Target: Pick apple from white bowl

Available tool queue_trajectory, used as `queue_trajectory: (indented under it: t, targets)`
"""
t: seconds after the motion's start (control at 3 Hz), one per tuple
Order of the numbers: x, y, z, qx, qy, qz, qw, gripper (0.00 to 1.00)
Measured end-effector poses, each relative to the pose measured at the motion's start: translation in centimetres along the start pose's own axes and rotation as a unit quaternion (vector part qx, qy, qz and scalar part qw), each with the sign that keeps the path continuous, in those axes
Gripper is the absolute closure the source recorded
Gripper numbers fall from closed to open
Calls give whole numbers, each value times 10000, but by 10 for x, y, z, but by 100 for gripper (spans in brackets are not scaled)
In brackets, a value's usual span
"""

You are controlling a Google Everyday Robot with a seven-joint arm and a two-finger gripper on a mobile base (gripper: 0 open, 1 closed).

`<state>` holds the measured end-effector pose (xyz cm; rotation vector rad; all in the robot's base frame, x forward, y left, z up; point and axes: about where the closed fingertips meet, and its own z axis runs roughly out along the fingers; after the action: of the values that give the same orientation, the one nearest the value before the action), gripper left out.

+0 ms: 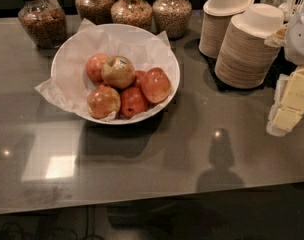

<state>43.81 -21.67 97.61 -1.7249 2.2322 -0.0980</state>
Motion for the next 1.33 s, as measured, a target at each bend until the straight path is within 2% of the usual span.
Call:
queue_trajectory:
  t: [0.33, 0.67, 1.0, 1.33]
  targets:
    - [-4, -1, -1, 42, -63, -7, 10000, 0]
    - [-42, -6, 7, 19, -428, -384, 9983, 0]
    - [-89, -11, 18, -155, -927, -840, 9920, 0]
    - [-120, -9, 29, -294, -1199, -1209, 9850, 0]
